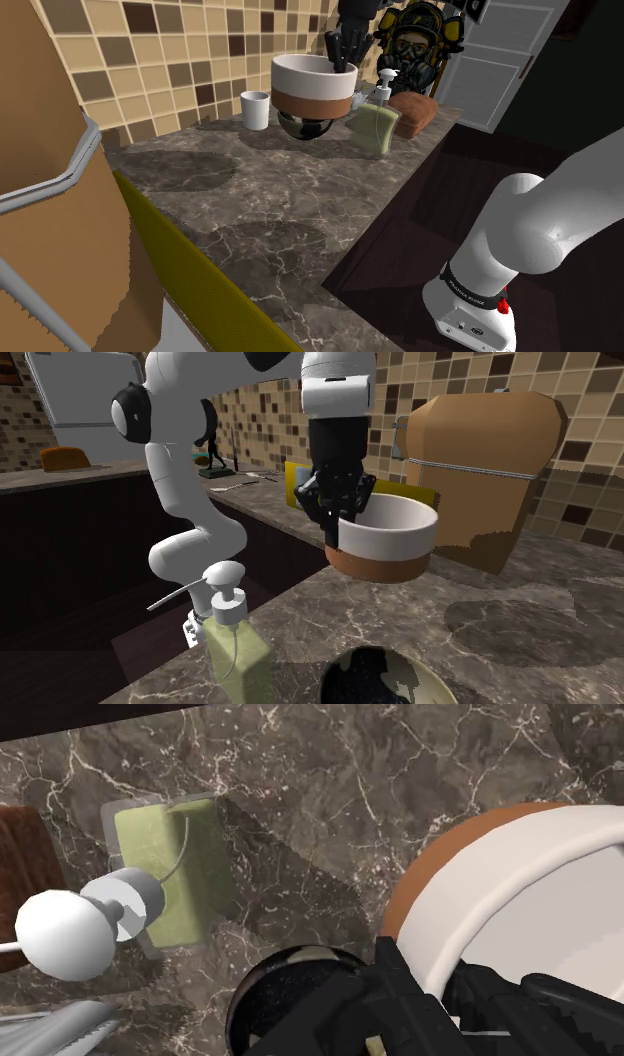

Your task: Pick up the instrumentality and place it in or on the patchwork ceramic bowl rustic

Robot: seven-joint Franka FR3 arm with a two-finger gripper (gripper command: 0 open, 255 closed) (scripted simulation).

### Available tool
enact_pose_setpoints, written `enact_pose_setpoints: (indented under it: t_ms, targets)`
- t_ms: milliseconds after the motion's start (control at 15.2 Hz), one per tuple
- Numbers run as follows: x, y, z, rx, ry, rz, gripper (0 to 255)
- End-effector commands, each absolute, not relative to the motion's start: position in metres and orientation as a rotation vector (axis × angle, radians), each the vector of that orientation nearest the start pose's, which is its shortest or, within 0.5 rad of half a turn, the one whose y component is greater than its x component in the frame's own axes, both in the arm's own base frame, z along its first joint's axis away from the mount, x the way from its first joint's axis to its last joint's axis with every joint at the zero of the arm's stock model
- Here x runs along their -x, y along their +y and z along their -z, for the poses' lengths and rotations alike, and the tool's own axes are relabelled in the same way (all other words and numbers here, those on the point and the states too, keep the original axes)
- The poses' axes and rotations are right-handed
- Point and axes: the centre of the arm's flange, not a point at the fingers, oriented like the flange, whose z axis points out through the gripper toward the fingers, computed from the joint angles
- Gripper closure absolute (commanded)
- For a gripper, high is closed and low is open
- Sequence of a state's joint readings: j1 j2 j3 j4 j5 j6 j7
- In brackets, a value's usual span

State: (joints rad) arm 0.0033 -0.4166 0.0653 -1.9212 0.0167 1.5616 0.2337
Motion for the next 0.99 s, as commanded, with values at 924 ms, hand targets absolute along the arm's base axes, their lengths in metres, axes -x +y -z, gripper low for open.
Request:
enact_pose_setpoints:
  t_ms: [924]
  targets:
    - [-0.54,-0.118,-0.668,3.131,0.265,0.091,255]
